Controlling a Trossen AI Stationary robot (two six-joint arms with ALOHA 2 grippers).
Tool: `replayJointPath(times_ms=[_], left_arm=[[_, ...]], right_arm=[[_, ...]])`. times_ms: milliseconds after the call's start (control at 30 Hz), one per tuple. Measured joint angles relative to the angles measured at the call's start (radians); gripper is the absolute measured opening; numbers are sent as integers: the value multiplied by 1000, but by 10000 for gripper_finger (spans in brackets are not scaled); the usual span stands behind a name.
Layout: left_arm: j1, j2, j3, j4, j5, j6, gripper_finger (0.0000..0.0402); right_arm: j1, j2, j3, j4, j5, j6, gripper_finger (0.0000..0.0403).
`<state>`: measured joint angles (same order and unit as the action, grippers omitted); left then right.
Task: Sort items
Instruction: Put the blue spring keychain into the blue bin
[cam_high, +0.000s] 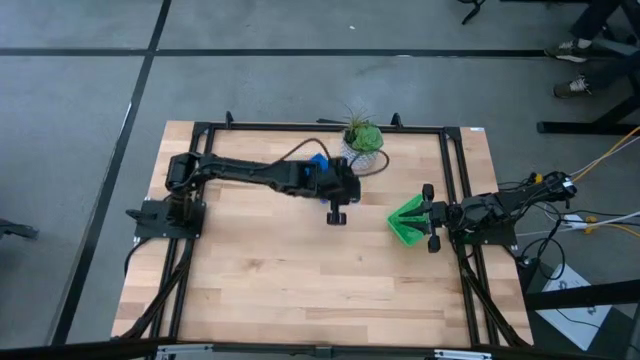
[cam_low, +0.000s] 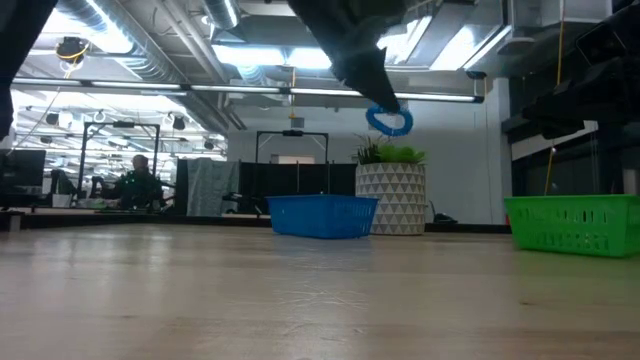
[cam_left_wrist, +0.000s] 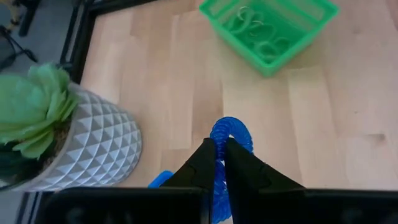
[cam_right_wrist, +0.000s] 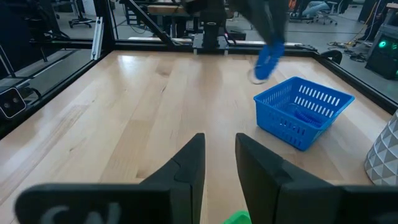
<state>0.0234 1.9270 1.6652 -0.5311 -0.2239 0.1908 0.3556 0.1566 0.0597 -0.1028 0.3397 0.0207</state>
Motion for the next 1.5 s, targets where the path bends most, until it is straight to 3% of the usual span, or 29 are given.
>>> replayJointPath(times_ms=[333, 600, 767, 1233, 1500], left_arm=[[108, 0, 0, -10, 123, -39, 17], [153, 0, -2, -53, 121, -51, 17], [175, 0, -43, -61, 66, -55, 17], [276, -1, -270, 40, 44, -141, 17], [281, -1, -288, 51, 43, -155, 54]], right_arm=[[0, 0, 0, 0, 0, 0, 90], [0, 0, 0, 0, 0, 0, 90], [0, 0, 0, 0, 0, 0, 90], [0, 0, 0, 0, 0, 0, 90], [0, 0, 0, 0, 0, 0, 90]])
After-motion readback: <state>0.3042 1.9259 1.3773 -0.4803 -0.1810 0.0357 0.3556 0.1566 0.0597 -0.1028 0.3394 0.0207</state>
